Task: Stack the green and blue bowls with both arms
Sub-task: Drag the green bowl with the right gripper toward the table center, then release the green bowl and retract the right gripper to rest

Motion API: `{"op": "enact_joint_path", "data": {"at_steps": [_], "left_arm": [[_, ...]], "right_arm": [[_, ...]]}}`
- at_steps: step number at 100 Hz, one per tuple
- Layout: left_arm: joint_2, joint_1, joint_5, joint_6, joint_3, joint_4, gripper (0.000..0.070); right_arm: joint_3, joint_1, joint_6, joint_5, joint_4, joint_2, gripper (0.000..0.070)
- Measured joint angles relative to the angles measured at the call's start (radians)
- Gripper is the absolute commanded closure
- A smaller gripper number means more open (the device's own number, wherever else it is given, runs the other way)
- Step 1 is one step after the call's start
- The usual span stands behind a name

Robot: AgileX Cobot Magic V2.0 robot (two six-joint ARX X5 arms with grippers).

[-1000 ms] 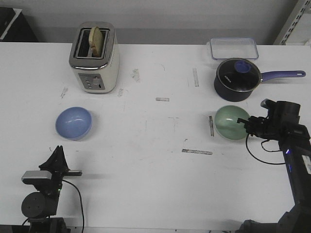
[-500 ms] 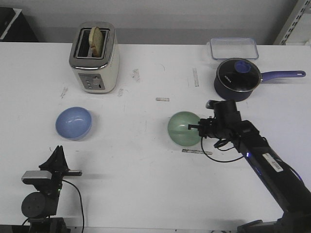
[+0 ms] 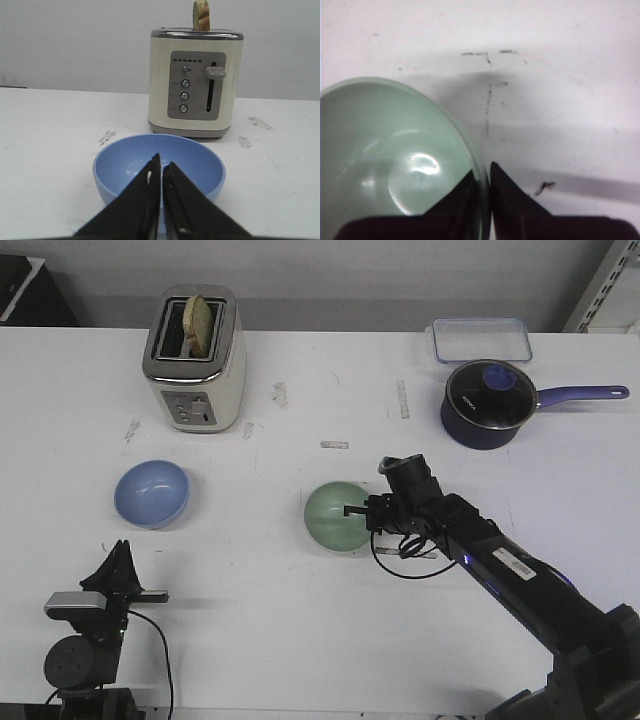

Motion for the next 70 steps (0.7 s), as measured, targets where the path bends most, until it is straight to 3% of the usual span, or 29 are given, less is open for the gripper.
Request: {"op": "enact_joint_path", "data": {"at_steps": [30,34,48,70], "left_arm": [[0.000,0.000,0.000,0.000,0.000,0.000,0.0698],[0.000,0.000,0.000,0.000,0.000,0.000,0.0698],[0.000,0.000,0.000,0.000,0.000,0.000,0.0698],[0.000,0.000,0.000,0.000,0.000,0.000,0.0698]], "right_arm": [[0.000,0.013,0.007,0.000,0.003,0.024,0.0683],[0.000,0.013,0.007,0.000,0.005,0.024,0.0652],[0.000,0.012,0.007,0.000,0.007,0.016,0.0432],[-0.001,0.005,0.007,0.024,0.047,-0.124,0.0372]]}}
